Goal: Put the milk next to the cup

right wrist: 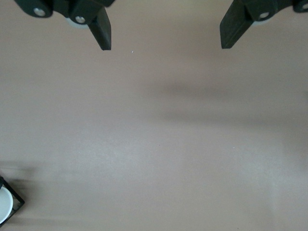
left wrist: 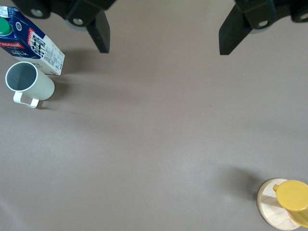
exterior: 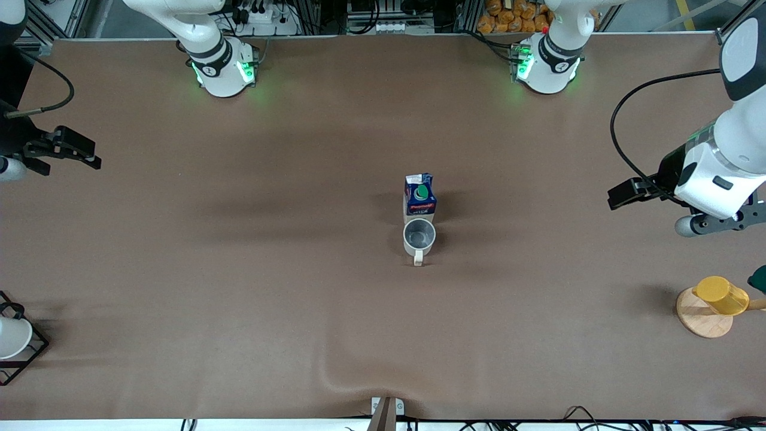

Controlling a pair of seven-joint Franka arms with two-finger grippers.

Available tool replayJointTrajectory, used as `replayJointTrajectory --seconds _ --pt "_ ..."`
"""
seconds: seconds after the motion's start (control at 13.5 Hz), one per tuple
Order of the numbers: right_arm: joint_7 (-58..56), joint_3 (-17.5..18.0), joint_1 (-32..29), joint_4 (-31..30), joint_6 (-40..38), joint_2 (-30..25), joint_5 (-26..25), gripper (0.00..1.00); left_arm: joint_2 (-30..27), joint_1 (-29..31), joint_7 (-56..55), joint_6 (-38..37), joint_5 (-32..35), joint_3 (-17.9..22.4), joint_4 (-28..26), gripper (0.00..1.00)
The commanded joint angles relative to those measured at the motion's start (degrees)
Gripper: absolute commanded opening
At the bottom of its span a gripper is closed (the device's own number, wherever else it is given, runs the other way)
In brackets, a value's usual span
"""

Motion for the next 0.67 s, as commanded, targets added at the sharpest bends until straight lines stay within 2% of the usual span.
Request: replayJointTrajectory --seconds 0.0,0.59 --pt "0.26 -0.22 0.51 0.74 -0.79 -0.13 -0.39 1.00 -2.22 0.71 0.96 -1.02 1.15 -0.31 -1.28 1.00" --pt "0.26 -0.22 0.42 0.74 -0.79 -0.04 -0.39 1.00 -2.05 0.80 1.40 -1.20 1.15 -0.31 -1.28 1.00"
